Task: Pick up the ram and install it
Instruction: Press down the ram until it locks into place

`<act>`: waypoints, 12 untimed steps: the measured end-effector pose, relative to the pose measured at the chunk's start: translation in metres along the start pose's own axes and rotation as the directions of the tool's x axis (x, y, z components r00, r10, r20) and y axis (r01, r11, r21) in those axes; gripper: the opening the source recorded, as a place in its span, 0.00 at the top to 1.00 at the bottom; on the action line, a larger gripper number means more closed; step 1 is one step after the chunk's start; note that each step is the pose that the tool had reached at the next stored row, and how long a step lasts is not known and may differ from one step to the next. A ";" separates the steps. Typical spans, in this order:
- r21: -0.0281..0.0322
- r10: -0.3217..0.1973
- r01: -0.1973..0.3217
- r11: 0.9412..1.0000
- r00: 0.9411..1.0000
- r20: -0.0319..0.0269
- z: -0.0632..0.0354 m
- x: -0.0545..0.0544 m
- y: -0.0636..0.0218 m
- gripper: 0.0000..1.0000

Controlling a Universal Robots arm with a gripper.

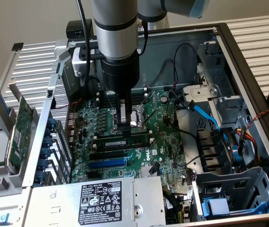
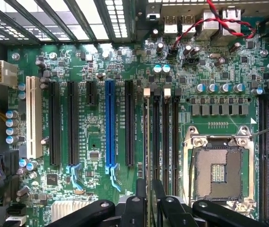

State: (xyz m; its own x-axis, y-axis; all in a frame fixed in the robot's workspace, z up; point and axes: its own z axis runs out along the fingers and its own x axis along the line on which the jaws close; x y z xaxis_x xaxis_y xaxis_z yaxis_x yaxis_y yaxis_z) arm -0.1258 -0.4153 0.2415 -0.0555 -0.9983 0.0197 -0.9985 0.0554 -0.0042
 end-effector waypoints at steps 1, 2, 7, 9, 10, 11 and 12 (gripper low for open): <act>0.000 0.000 0.000 1.000 1.000 0.000 -0.0002 0.000 0.0008 0.80; 0.000 0.000 0.000 1.000 1.000 0.000 -0.0004 0.000 0.0018 0.80; -0.002 0.000 0.000 1.000 1.000 0.000 -0.0037 0.001 0.0033 0.80; -0.002 0.000 0.000 1.000 1.000 0.000 -0.0053 0.001 0.0042 0.82; -0.003 0.000 0.000 1.000 1.000 0.000 -0.0059 0.001 0.0044 0.89; -0.003 0.000 0.000 1.000 1.000 0.000 -0.0063 0.001 0.0048 0.89; -0.003 0.000 0.000 1.000 1.000 0.000 -0.0064 0.001 0.0051 0.90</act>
State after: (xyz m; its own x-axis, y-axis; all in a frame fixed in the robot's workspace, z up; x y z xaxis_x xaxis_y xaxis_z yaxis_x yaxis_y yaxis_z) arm -0.1310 -0.4162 0.2479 -0.0552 -0.9983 0.0199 -0.9985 0.0552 -0.0011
